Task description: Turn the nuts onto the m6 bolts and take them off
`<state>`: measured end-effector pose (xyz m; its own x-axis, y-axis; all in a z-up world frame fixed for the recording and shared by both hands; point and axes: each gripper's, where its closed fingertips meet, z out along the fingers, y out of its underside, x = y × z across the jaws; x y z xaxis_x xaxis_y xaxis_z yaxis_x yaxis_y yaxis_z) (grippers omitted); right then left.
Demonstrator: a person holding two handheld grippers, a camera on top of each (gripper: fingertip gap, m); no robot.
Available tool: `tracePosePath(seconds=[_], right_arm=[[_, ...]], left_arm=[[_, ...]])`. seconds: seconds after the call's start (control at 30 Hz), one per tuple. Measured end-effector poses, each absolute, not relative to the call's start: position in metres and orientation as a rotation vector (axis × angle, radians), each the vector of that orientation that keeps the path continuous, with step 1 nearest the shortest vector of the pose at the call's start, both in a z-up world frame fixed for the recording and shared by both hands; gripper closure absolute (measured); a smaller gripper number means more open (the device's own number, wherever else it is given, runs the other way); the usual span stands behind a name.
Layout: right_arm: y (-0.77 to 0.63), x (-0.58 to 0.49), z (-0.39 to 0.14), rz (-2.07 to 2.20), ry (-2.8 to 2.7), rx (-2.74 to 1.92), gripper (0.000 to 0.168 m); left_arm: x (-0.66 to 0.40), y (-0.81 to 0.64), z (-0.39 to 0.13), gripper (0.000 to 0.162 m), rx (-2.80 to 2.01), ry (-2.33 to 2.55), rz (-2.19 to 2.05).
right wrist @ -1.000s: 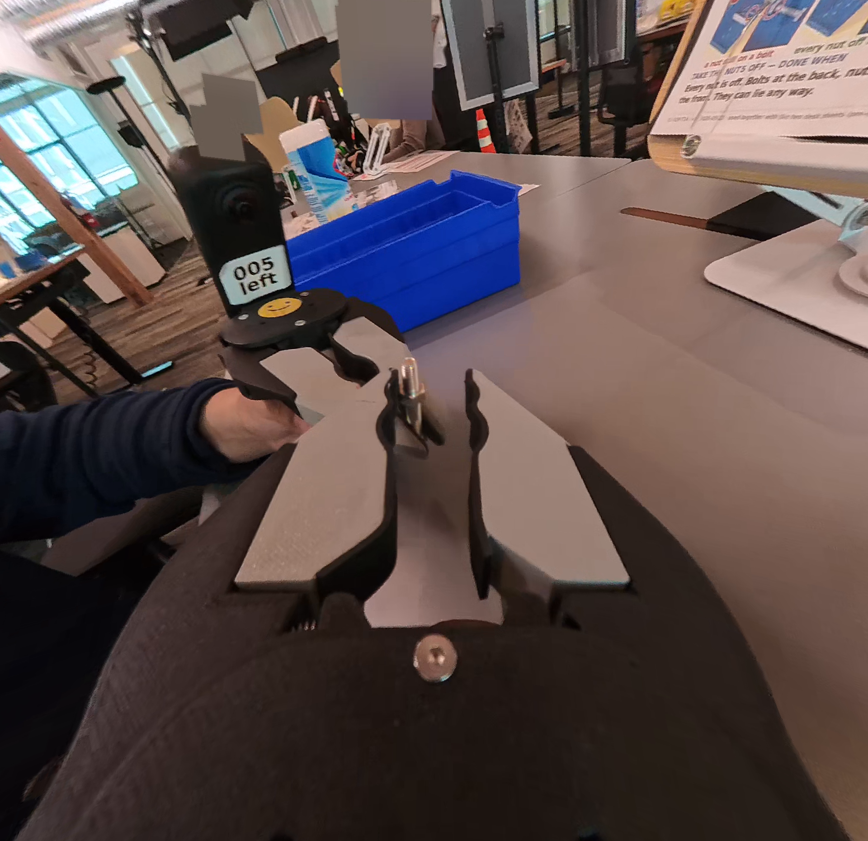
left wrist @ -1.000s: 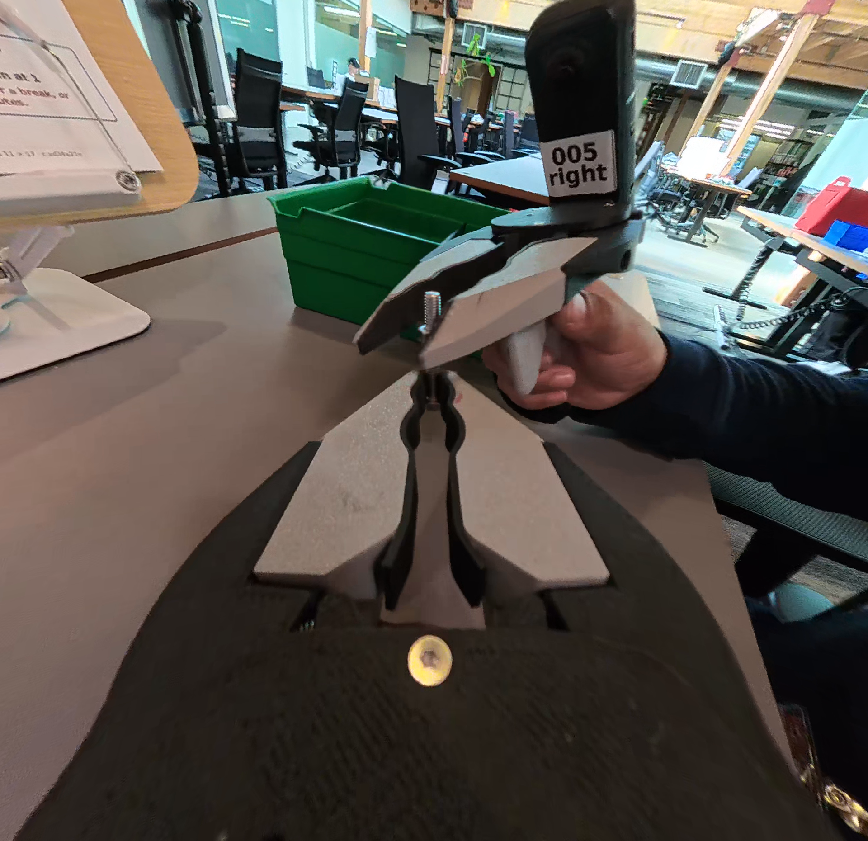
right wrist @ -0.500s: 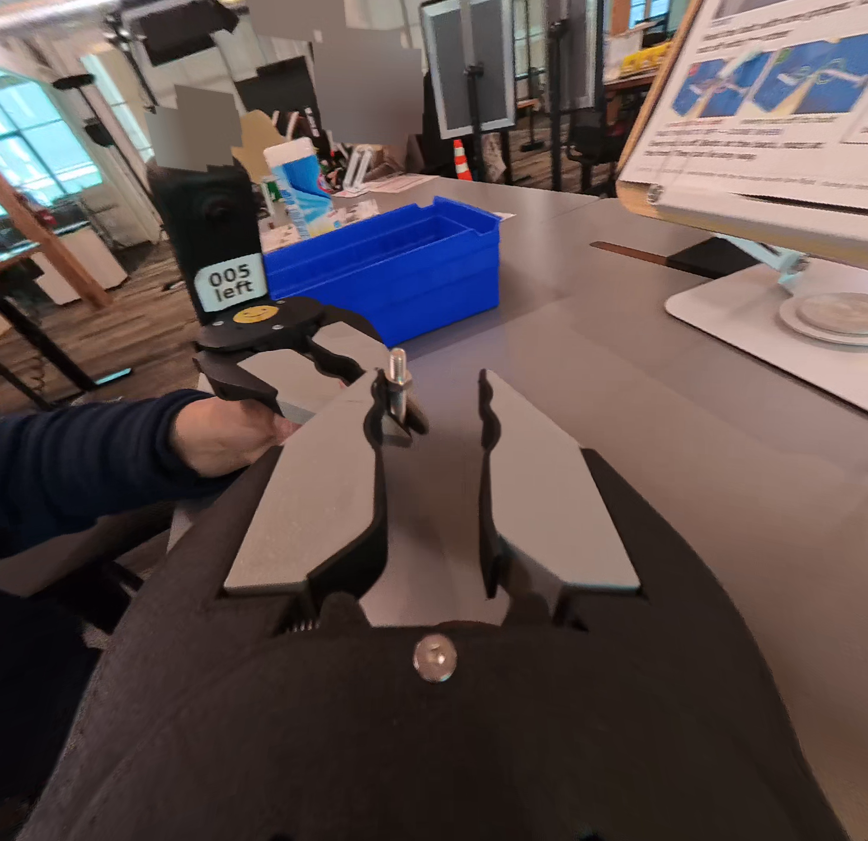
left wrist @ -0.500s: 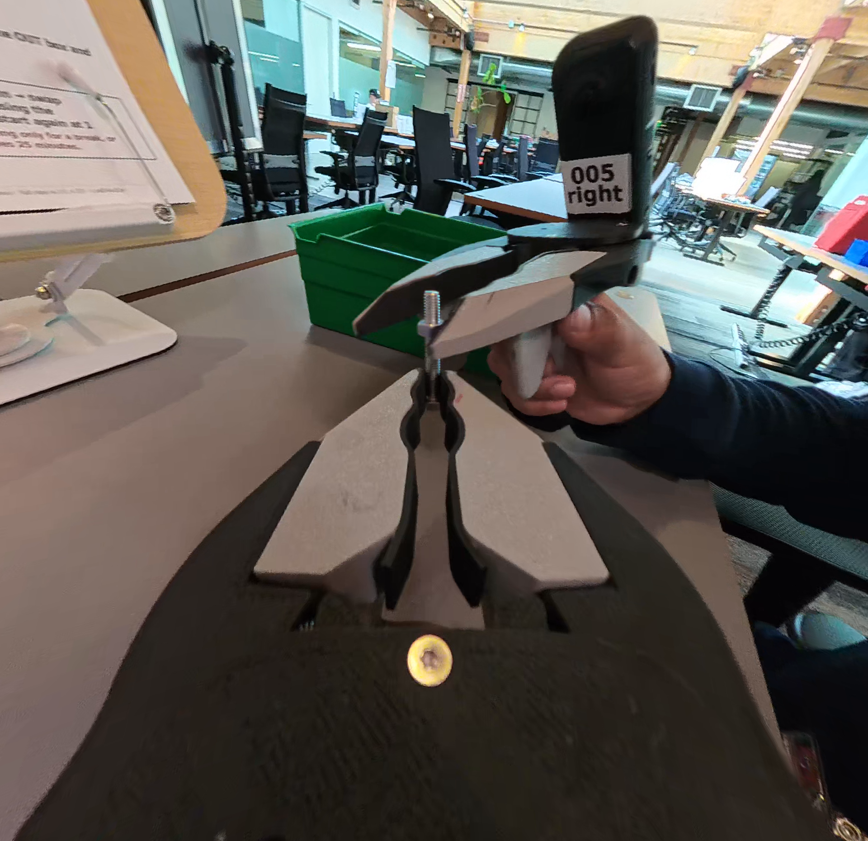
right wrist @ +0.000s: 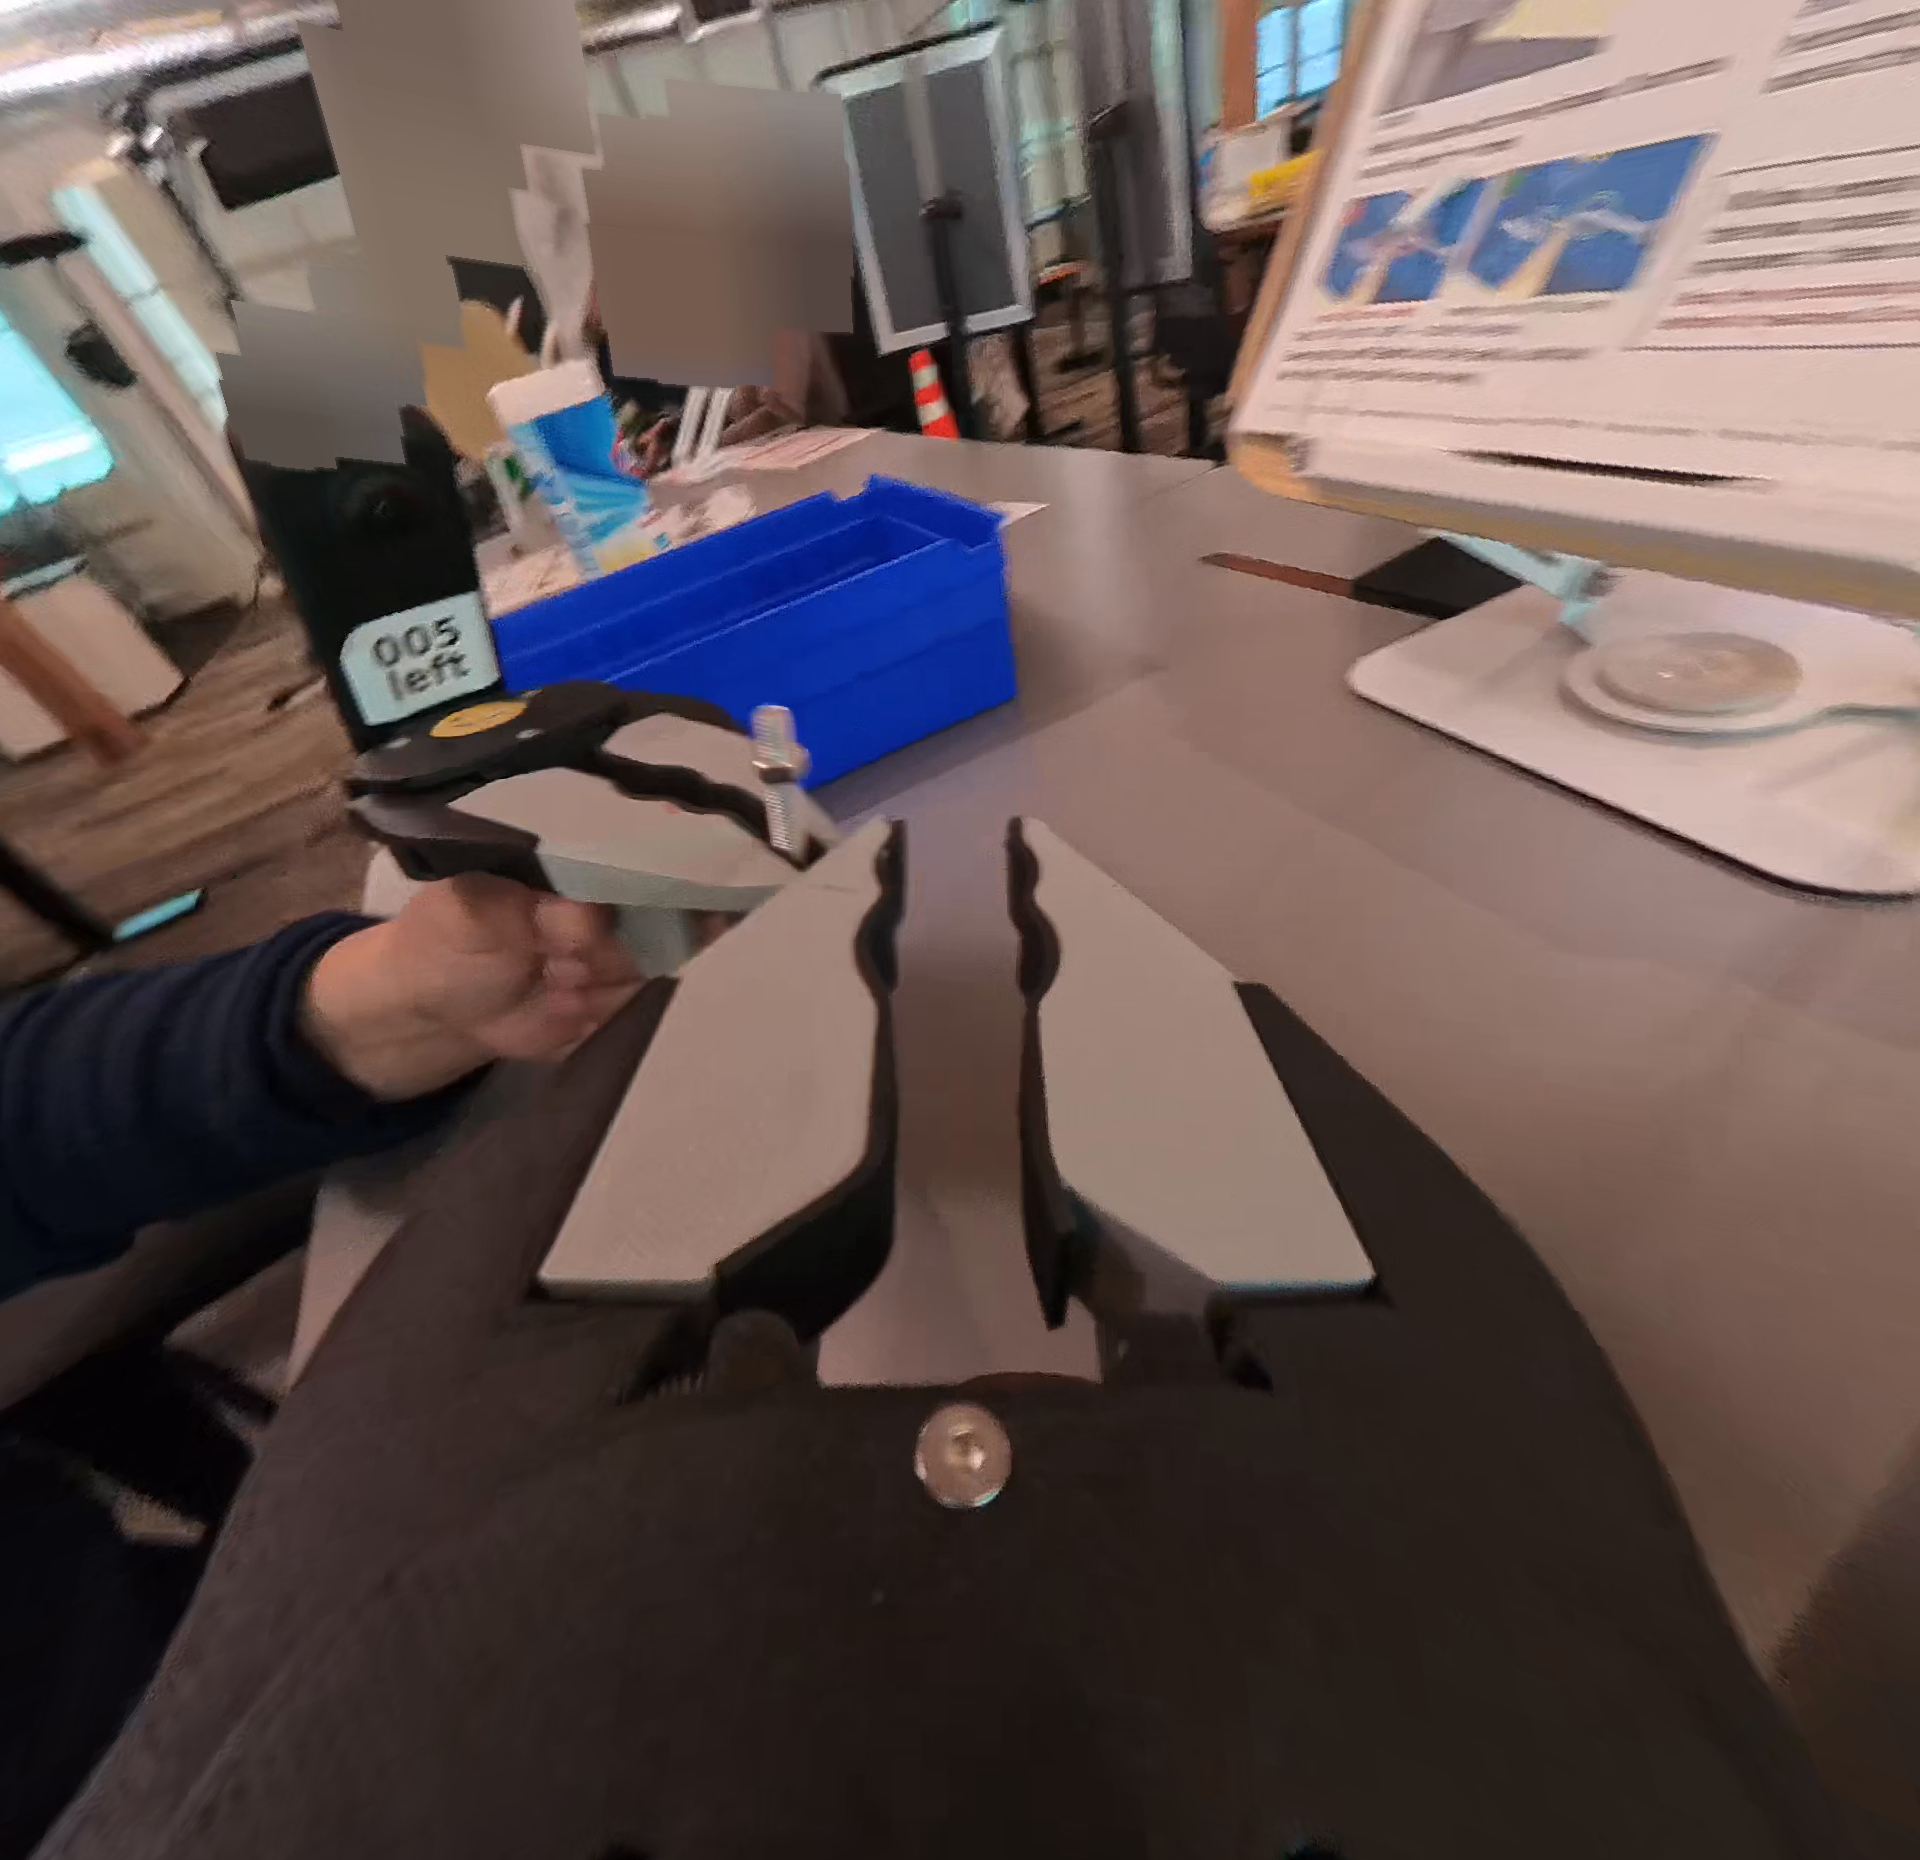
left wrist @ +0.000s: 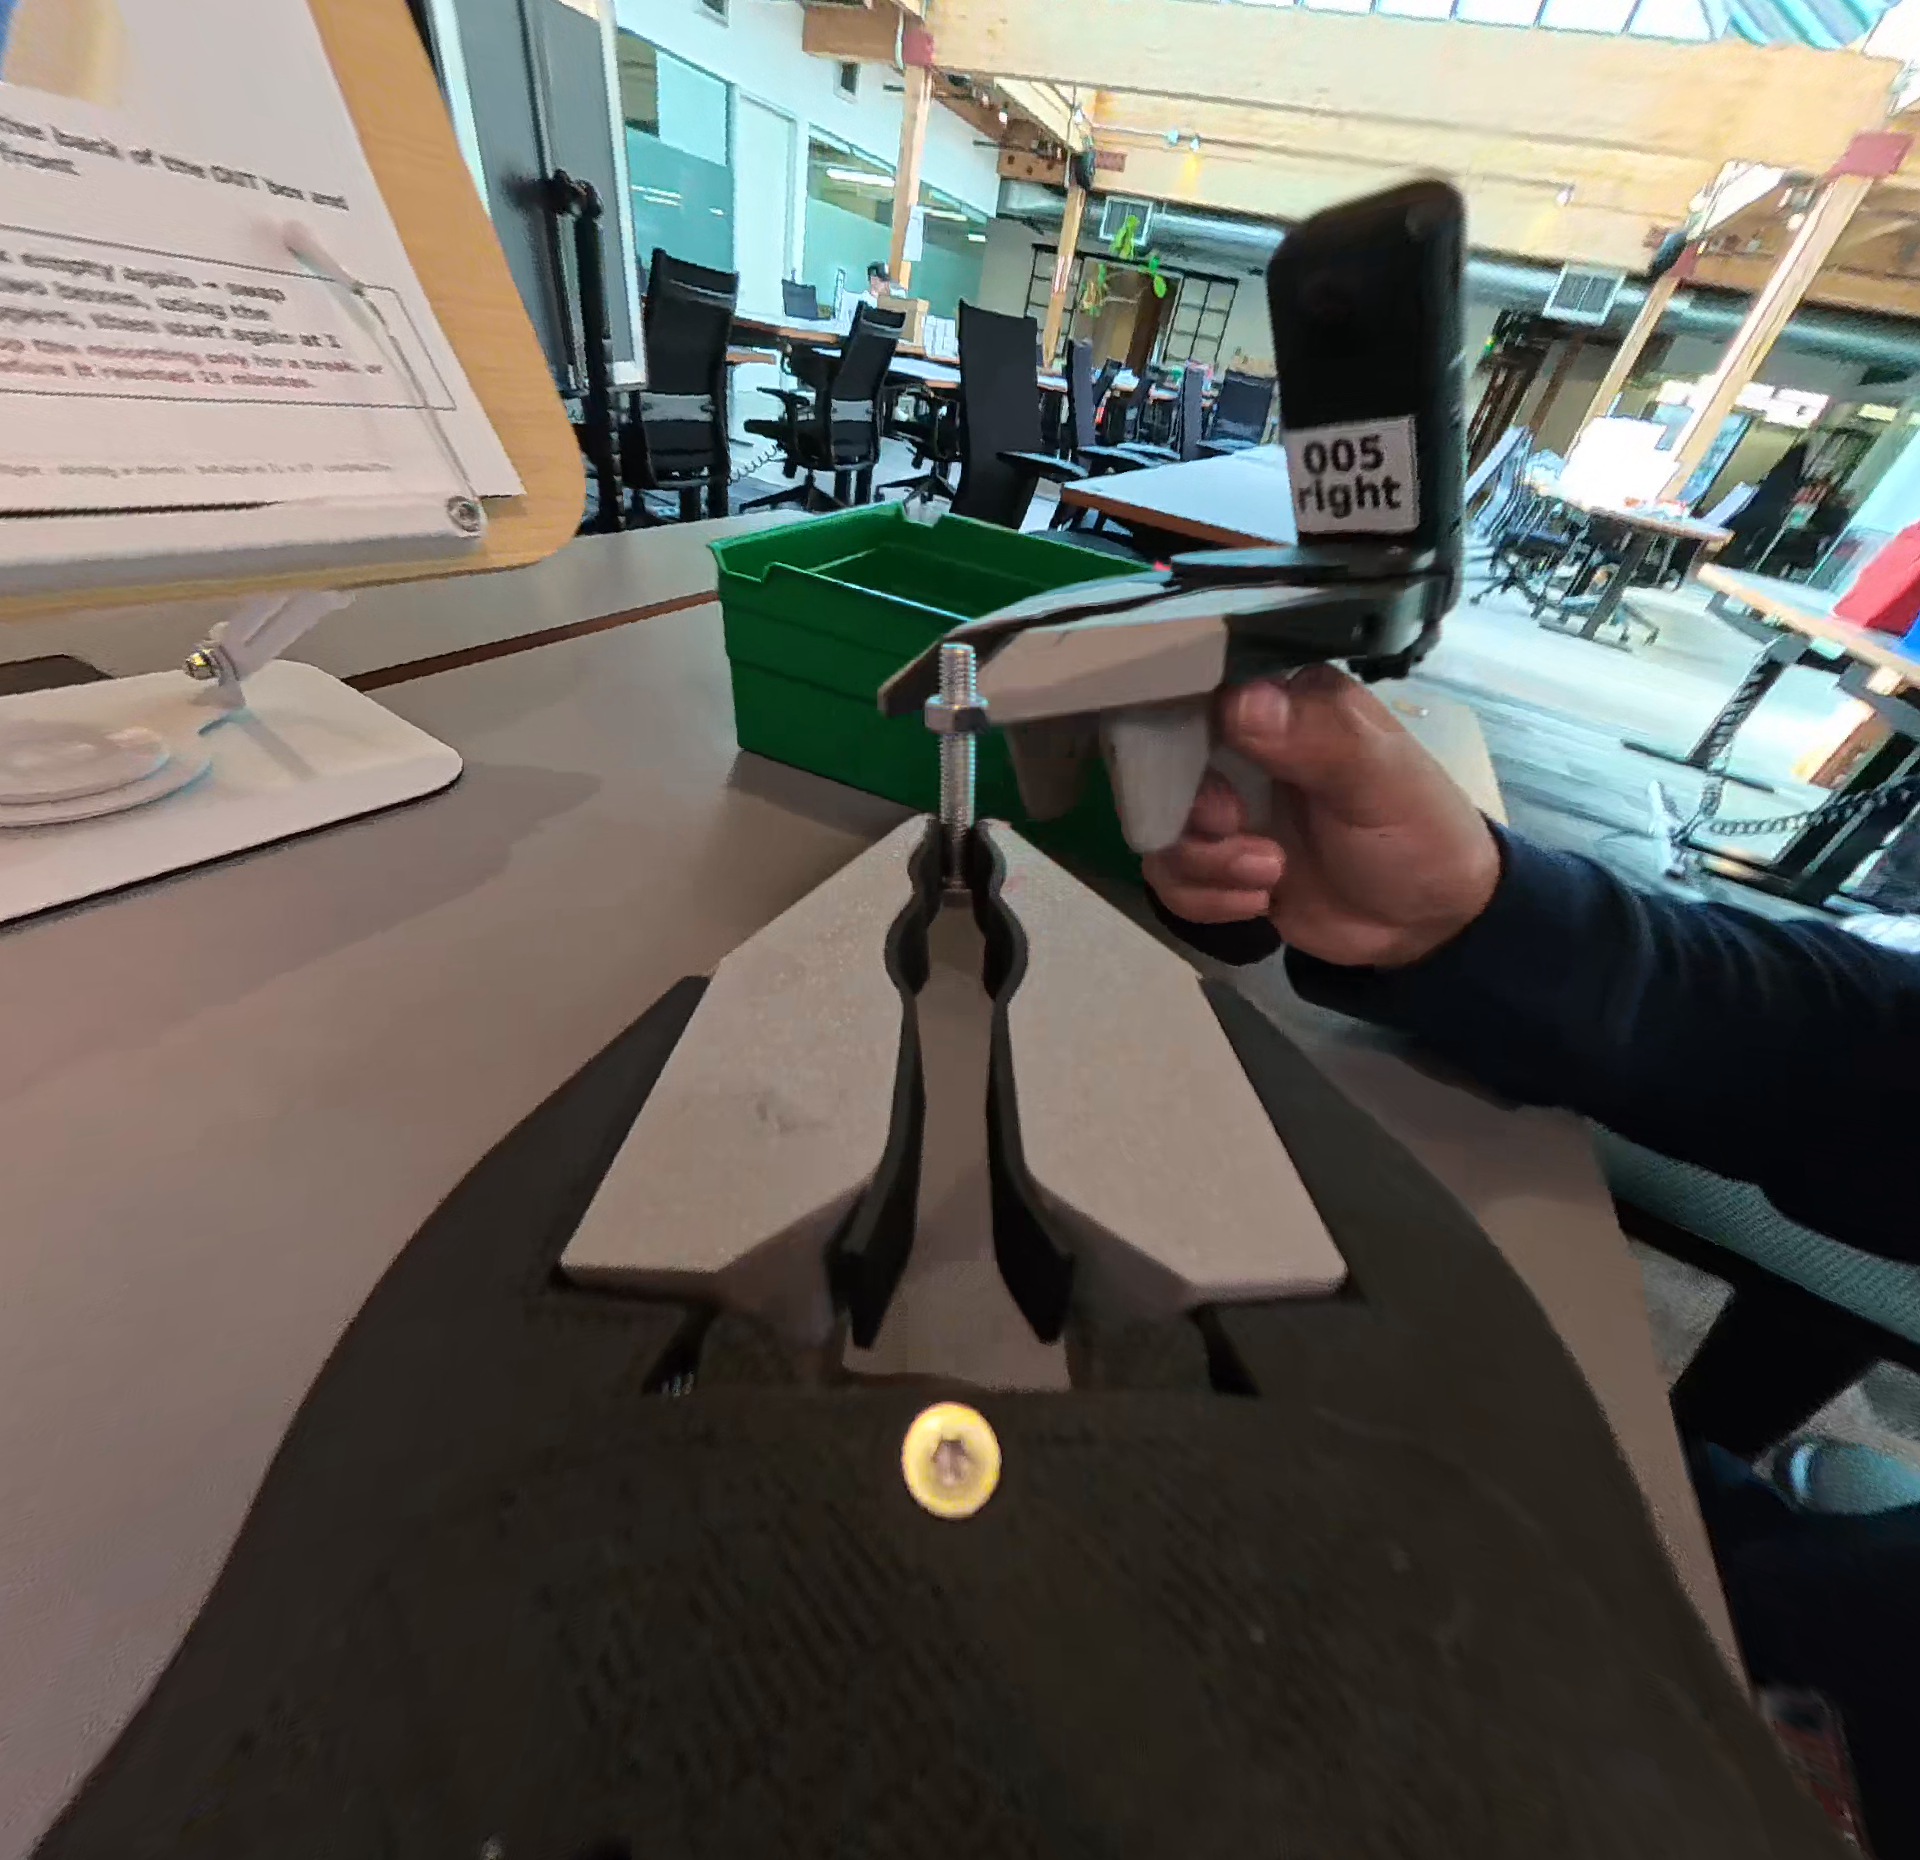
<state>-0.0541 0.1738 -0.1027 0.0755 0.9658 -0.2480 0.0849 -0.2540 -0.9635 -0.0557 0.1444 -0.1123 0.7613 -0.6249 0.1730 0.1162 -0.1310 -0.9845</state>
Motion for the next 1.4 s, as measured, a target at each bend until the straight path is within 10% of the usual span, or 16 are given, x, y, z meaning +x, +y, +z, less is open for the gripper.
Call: tracePosePath(seconds=[0.9,1.4], right_arm=[[0.164,-0.065,-0.106,1.287,-1.129,-1.505,0.126],[0.185,-0.055,-0.109,1.282,-1.024,-1.564,0.153]], left_arm=[[-0.049,0.15,-0.117,0.159,-1.616,0.37,-0.715],[-0.066,0.154,-0.118,0.159,-1.621,0.328,-0.639]])
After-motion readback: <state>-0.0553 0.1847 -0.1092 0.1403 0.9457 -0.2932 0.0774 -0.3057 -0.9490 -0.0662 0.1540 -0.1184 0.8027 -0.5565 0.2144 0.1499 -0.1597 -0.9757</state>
